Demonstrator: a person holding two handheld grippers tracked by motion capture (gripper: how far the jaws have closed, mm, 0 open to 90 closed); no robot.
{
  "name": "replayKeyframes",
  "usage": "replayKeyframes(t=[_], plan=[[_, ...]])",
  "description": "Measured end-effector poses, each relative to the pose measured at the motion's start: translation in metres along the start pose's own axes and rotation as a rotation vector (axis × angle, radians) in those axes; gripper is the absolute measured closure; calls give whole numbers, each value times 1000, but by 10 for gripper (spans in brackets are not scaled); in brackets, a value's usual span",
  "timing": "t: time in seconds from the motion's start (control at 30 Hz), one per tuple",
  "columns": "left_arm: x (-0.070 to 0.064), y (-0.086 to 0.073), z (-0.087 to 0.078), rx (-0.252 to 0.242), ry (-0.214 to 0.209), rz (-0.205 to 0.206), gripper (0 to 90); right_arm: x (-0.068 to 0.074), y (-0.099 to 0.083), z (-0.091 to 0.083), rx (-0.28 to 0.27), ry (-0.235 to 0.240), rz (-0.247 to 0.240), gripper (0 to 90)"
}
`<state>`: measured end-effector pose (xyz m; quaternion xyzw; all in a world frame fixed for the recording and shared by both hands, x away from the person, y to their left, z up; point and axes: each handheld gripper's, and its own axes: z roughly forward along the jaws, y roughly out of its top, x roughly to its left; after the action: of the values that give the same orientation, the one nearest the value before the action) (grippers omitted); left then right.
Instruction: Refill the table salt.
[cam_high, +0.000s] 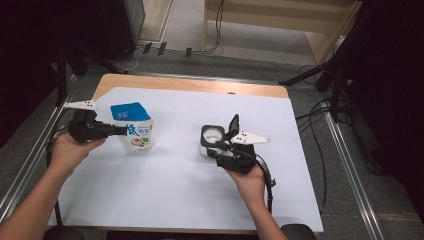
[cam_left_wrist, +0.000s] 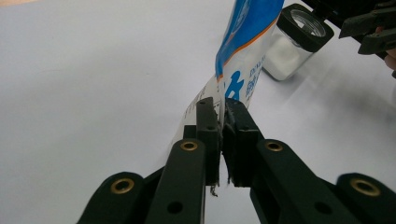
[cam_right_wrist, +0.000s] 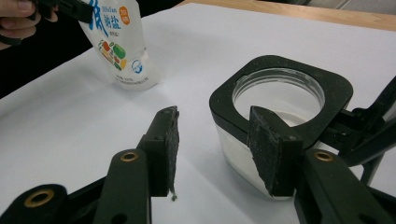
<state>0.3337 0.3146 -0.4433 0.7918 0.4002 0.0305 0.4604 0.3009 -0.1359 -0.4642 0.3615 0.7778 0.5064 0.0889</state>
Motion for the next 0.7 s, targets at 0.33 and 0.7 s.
replayKeyframes(t=[0.33,0.7], plan=[[-6,1,-2,-25,-2,18,709,-2,3,-5,-5,-8,4,547],[-21,2,-14,-28,37,56,498,-8,7,-16,-8,-26,3,551]])
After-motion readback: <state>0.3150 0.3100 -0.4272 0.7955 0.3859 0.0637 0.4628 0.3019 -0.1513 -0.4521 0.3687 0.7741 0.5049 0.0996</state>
